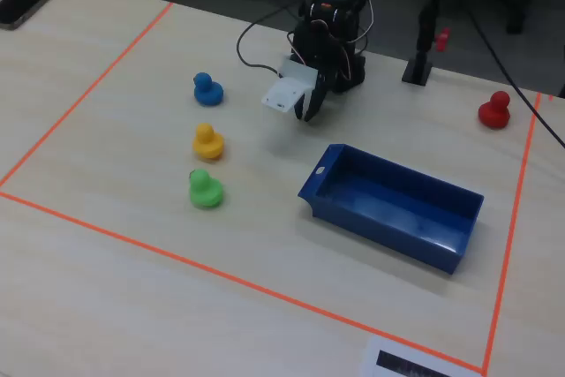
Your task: Grasp green duck and put it into box.
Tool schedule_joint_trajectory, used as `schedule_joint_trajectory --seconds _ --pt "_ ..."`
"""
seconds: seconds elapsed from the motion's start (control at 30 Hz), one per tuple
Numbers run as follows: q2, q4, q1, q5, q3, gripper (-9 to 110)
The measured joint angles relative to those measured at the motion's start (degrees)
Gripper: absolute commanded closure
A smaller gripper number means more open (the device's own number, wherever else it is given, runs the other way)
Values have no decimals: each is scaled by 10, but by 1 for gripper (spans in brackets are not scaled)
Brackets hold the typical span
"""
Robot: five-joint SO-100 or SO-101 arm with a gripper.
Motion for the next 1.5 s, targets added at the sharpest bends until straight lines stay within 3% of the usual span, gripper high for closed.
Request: schedule_joint_trajectory --seconds 0.4,0.67,1.13,1.5 --pt "1 -2 -8 38 0 101" --pt "-68 -28 -2 45 -27 90" --pt "-499 -129 105 26 -526 67" --pt "-755 -149 110 27 -858 66"
